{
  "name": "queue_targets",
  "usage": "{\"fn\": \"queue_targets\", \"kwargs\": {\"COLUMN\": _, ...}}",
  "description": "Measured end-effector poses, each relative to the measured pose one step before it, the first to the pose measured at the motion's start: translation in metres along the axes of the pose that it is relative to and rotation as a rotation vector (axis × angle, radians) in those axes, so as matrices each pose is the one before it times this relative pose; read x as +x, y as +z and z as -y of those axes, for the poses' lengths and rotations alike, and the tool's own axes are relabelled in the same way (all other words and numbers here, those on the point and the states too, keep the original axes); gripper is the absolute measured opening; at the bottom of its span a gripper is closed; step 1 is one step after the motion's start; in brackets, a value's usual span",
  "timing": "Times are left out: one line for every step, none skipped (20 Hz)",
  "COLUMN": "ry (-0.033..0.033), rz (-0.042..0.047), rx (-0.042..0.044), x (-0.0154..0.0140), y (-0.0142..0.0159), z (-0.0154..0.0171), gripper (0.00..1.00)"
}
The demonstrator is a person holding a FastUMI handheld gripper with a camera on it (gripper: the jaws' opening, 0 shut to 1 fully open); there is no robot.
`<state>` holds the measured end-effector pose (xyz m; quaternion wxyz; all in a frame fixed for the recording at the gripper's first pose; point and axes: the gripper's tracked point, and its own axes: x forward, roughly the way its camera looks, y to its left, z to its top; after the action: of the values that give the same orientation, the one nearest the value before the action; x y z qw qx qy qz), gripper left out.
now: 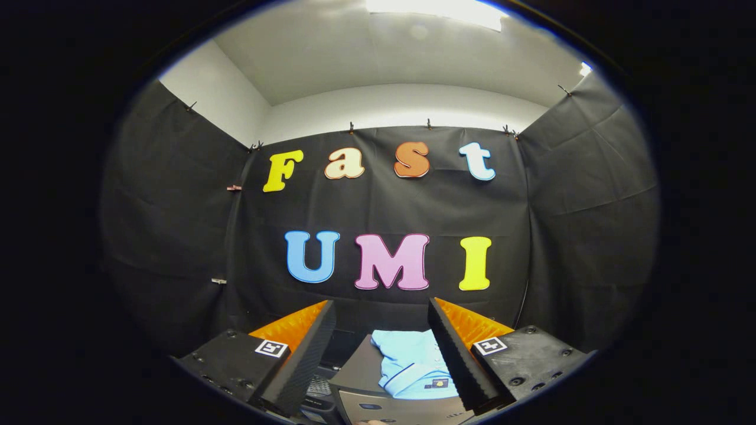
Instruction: Put the clothes into the washing machine and then close the washing machine lid.
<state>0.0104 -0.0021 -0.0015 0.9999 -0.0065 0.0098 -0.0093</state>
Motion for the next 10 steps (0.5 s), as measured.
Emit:
{"fn": "queue_targets", "kwargs": {"ry": 0.00030, "rz": 0.00137, "rx": -0.00018, "x": 0.00086, "y": 0.00037, "z": 0.00024, "gripper": 0.98}}
{"fn": "queue_targets", "kwargs": {"ry": -0.00047, "rz": 0.00135, "rx": 0.00065, "x": 0.00031, "y": 0.00002, "z": 0.00015, "gripper": 0.98}}
{"fn": "queue_targets", "kwargs": {"ry": -0.00066, "rz": 0.00101, "rx": 0.00099, "x": 0.00116, "y": 0.00040, "z": 0.00046, "gripper": 0.98}}
{"fn": "queue_targets", "kwargs": {"ry": -0.00233, "rz": 0.00192, "rx": 0.00155, "x": 0.00046, "y": 0.00101, "z": 0.00033, "gripper": 0.98}}
{"fn": "queue_targets", "kwargs": {"ry": -0.00371, "rz": 0.00094, "rx": 0.00039, "x": 0.00225, "y": -0.00031, "z": 0.00175, "gripper": 0.98}}
{"fn": "queue_targets", "kwargs": {"ry": -0.00288, "rz": 0.00046, "rx": -0.00010, "x": 0.00047, "y": -0.00001, "z": 0.00057, "gripper": 0.98}}
{"fn": "queue_targets", "kwargs": {"ry": -0.00519, "rz": -0.00017, "rx": -0.00140, "x": 0.00207, "y": -0.00103, "z": 0.00199, "gripper": 0.98}}
{"fn": "queue_targets", "kwargs": {"ry": -0.00761, "rz": -0.00243, "rx": -0.00373, "x": 0.00076, "y": -0.00098, "z": 0.00196, "gripper": 0.98}}
{"fn": "queue_targets", "kwargs": {"ry": -0.00703, "rz": -0.00506, "rx": -0.00642, "x": 0.00243, "y": -0.00210, "z": 0.00331, "gripper": 0.98}}
{"fn": "queue_targets", "kwargs": {"ry": -0.00558, "rz": -0.00589, "rx": -0.00402, "x": 0.00181, "y": -0.00196, "z": 0.00216, "gripper": 0.98}}
